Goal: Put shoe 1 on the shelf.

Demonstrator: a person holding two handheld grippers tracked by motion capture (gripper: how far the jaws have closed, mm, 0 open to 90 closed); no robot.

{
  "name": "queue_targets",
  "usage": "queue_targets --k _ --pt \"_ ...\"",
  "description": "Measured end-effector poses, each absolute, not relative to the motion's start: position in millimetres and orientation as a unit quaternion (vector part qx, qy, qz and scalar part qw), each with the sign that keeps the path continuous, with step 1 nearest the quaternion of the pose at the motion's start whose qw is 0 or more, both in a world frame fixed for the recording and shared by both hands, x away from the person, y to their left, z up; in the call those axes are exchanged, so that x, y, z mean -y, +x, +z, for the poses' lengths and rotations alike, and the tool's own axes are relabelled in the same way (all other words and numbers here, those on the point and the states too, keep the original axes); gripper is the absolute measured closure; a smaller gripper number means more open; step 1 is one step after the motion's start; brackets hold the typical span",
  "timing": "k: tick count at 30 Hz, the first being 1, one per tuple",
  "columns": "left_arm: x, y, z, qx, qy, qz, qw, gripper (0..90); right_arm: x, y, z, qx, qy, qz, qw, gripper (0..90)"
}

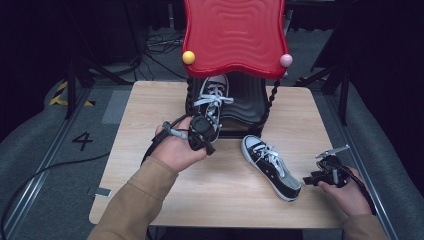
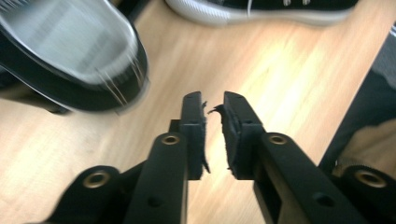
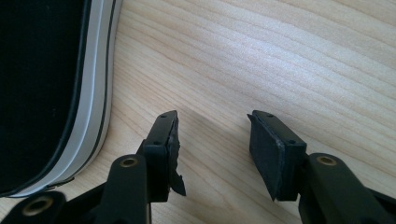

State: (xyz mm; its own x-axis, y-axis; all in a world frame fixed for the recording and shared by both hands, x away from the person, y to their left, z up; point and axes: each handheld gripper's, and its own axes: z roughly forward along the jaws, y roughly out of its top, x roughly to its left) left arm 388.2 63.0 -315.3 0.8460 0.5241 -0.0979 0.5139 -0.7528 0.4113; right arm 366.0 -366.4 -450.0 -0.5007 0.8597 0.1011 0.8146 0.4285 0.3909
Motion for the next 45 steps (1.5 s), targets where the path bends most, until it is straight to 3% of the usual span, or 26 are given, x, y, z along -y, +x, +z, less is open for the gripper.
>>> queue_targets --k 5,10,18,29,33,45 --pt "-68.5 392.2 -335.2 -0.25 0.939 0.008 0.237 87.0 366.7 366.4 -450.8 -0.845 0.494 0.197 0.059 53.1" --pt "-67.3 400.0 -352.1 -0.193 0.952 0.043 0.233 89.9 365.8 366.1 -451.1 -0.845 0.492 0.199 0.061 53.1" --pt "-77.9 413.6 -354.1 -0.22 0.941 0.057 0.251 90.0 366.1 366.0 -451.9 -0.845 0.49 0.204 0.064 52.8" --pt "-74.2 419.8 -362.2 -0.226 0.949 0.063 0.212 90.0 364.6 365.6 -452.2 -0.847 0.486 0.206 0.066 52.3" --pt "-57.7 422.1 -358.4 -0.216 0.956 0.093 0.175 90.0 364.2 365.8 -452.6 -0.846 0.486 0.208 0.068 52.2" --pt "-28.1 441.8 -352.8 -0.251 0.946 0.074 0.191 90.0 365.2 366.1 -452.7 -0.847 0.484 0.21 0.069 52.1"
